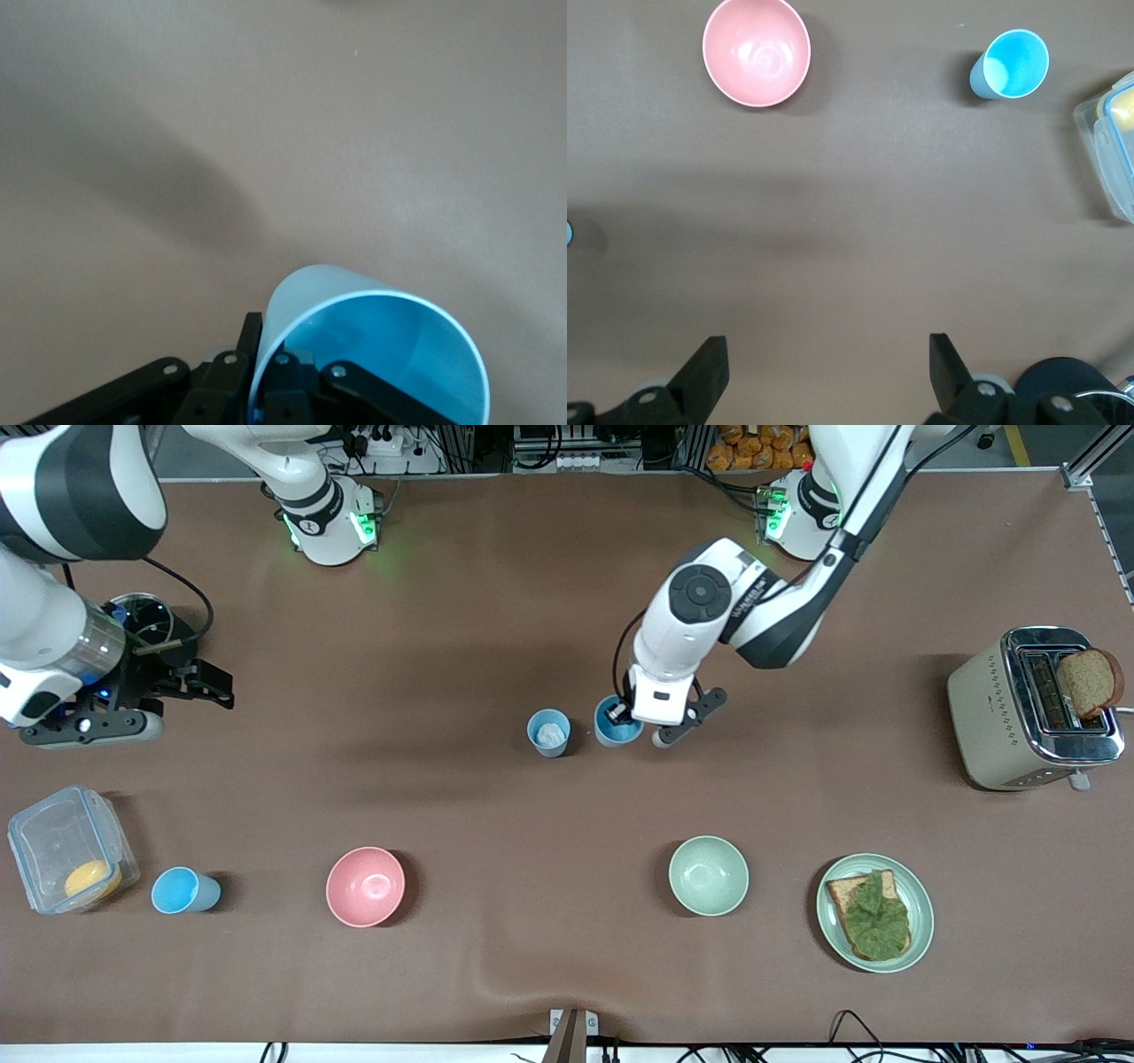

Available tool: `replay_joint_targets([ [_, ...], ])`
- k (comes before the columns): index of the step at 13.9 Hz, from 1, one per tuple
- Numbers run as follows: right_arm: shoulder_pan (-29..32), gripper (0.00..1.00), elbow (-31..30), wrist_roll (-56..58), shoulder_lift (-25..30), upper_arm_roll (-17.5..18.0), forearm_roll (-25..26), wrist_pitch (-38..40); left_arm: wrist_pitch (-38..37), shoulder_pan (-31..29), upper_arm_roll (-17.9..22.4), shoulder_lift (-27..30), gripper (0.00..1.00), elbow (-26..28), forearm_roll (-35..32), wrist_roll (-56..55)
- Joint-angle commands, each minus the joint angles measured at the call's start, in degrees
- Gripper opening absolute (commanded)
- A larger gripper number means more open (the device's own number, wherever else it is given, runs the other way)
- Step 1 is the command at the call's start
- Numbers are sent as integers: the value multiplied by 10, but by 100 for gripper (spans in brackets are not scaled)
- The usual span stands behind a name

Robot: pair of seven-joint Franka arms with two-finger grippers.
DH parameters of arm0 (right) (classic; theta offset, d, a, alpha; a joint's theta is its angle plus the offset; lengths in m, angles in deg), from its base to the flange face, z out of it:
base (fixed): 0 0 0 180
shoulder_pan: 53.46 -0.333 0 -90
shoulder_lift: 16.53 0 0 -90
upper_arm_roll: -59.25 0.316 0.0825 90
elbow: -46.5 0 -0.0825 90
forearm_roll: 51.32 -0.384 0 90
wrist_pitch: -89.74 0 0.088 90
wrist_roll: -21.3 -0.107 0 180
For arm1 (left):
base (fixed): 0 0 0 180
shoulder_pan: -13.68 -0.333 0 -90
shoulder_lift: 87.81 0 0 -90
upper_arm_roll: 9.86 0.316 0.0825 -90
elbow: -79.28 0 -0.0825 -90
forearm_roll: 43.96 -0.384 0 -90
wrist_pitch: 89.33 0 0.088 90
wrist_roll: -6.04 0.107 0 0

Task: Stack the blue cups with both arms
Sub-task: 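Carry the held cup over the placed cup and lower it inside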

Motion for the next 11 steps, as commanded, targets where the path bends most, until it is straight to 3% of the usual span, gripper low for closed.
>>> replay_joint_targets([
  [1, -2, 100, 22, -13, -5, 0, 4, 7, -11, 27, 4, -6, 0, -18, 0, -56],
  [5, 7, 100, 44, -5, -19, -1, 17, -25, -11, 62, 5, -21, 0, -37, -2, -126],
  [11, 7, 100, 41, -26, 3, -2, 13, -2, -11, 88, 18, -85, 0, -111, -30, -191],
])
